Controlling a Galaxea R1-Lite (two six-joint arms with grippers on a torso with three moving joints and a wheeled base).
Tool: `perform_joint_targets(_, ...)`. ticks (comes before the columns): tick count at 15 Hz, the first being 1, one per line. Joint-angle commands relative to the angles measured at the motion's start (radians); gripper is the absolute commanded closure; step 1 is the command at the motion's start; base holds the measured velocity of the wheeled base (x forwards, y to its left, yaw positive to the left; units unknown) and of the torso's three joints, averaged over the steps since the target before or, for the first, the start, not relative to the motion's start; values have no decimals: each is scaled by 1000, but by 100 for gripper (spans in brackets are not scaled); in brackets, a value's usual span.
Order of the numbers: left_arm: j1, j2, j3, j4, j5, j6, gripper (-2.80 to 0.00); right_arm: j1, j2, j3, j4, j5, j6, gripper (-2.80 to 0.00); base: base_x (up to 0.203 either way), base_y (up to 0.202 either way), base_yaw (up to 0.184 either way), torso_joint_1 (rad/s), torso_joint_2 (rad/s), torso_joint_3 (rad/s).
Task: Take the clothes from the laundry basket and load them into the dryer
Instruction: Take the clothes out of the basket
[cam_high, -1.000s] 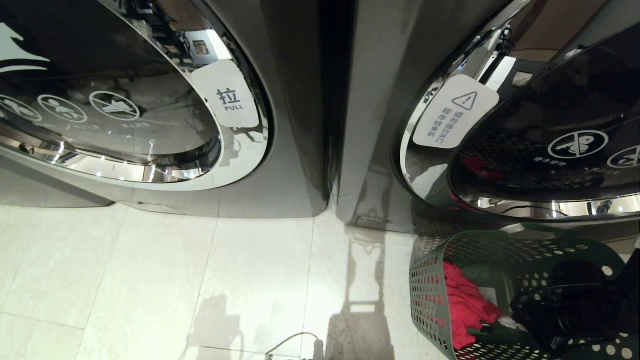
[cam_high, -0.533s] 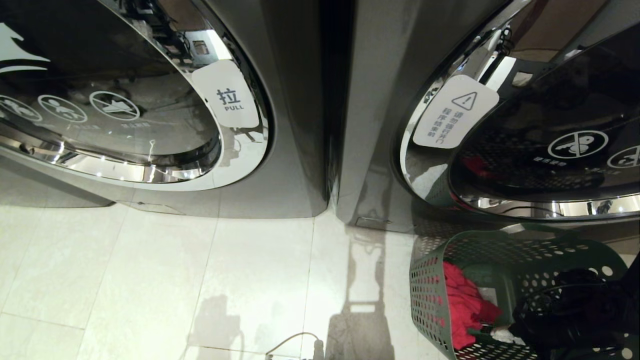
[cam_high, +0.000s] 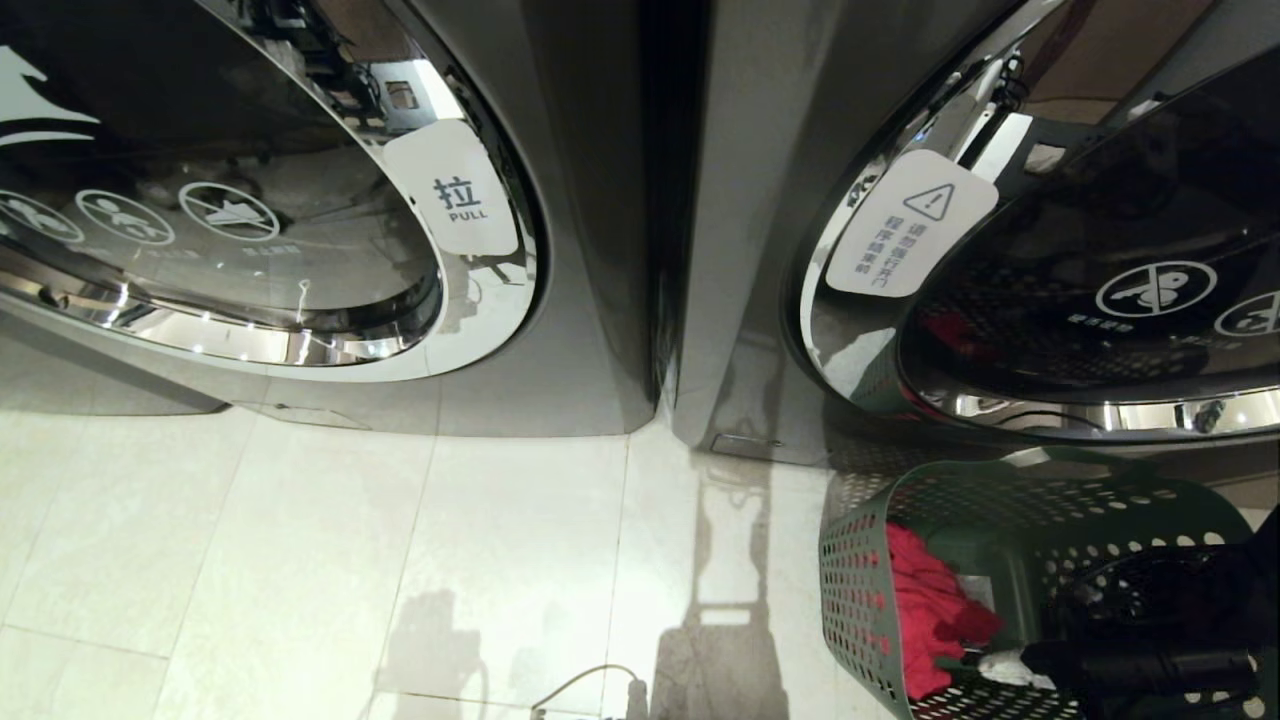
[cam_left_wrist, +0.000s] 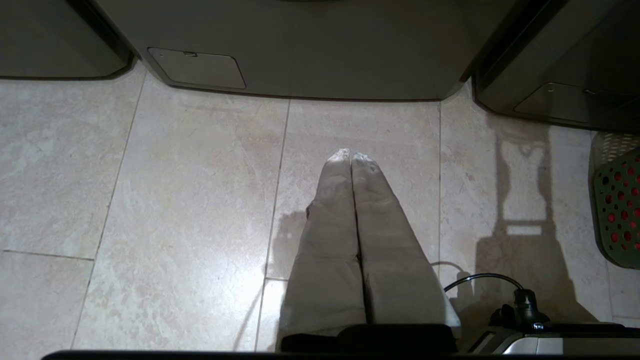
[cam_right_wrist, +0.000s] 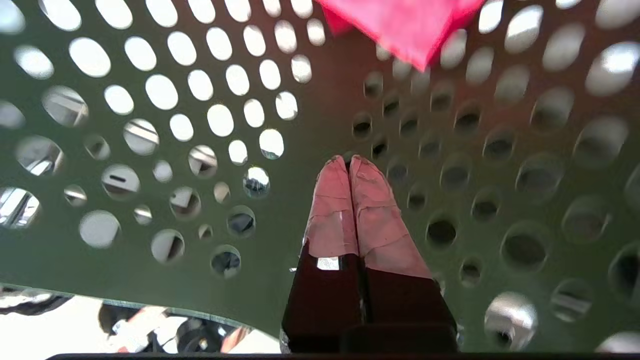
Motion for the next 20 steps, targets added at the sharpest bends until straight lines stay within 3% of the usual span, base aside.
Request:
perform_joint_targets(1,0,-2,32,-1,0,0,0,-2,20,-31,-4,5,3,-280,0,0,0,0,0,0)
perform_joint_targets(4,0,-2,32,-1,0,0,0,-1,44,-35,-70,-9,3,-280,0,0,0,0,0,0)
perform_joint_targets(6,0,-2,32,-1,0,0,0,16,50,-33,-127,-94,5,-280,0,0,0,0,0,0)
perform_joint_targets(9,0,-2,32,-1,0,0,0,46,54,-8,-217,-131,3,-280,0,0,0,0,0,0)
perform_joint_targets(10,0,-2,32,-1,0,0,0,65,54,16,-264,-184,5,-280,0,0,0,0,0,0)
perform_joint_targets(11,0,-2,32,0,0,0,0,99,54,39,-331,-235,17,-280,0,0,0,0,0,0)
perform_joint_targets(14,0,-2,32,-1,0,0,0,175,62,78,-523,-308,152,-280,0,0,0,0,0,0)
perform_joint_targets(16,0,-2,32,-1,0,0,0,219,108,78,-590,-364,175,-280,0,0,0,0,0,0)
perform_joint_targets(20,0,-2,32,-1,0,0,0,231,153,45,-724,-372,213,-280,0,0,0,0,0,0)
